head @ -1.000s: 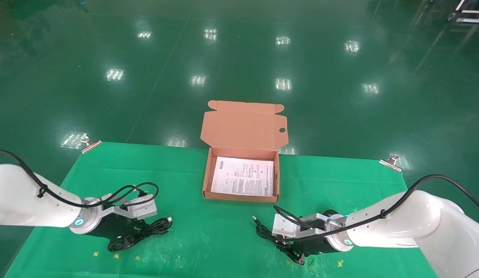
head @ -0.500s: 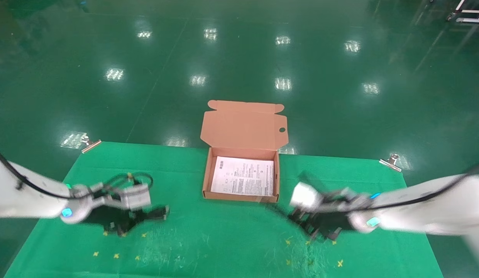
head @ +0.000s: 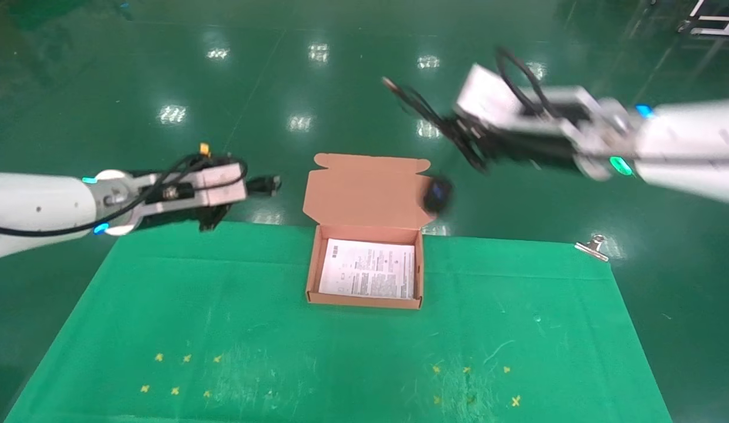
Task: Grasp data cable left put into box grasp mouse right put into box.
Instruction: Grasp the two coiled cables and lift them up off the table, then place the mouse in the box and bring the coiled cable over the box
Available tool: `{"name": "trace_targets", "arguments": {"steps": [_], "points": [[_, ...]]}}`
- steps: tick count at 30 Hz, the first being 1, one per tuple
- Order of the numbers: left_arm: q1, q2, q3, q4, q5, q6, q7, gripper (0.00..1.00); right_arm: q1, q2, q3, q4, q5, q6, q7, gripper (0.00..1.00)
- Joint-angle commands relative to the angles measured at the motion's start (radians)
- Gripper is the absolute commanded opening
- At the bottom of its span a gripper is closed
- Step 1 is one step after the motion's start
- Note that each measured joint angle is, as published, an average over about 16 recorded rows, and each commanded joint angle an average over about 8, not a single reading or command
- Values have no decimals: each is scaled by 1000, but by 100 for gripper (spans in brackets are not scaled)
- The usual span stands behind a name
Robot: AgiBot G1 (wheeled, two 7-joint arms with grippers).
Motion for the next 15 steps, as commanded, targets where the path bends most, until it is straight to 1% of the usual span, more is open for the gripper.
{"name": "trace_targets", "arguments": {"steps": [1,5,9,12,15], "points": [[-9,14,-3,-29,32,-29,-21,0,45,-47,0,-26,-2,17,-24,0],[-38,61,-1,-14,80,-72,-27,0,116,-158,6,-189,40,58,-157,0],[-63,105,2,31,118,-105,-33,0,165,-242,20,-348,93,81,-289,0],[-73,126,4,61,137,-119,-37,0,186,-279,29,-428,123,82,-362,0],[-79,140,6,80,153,-129,-42,0,204,-300,36,-483,148,76,-413,0]]}}
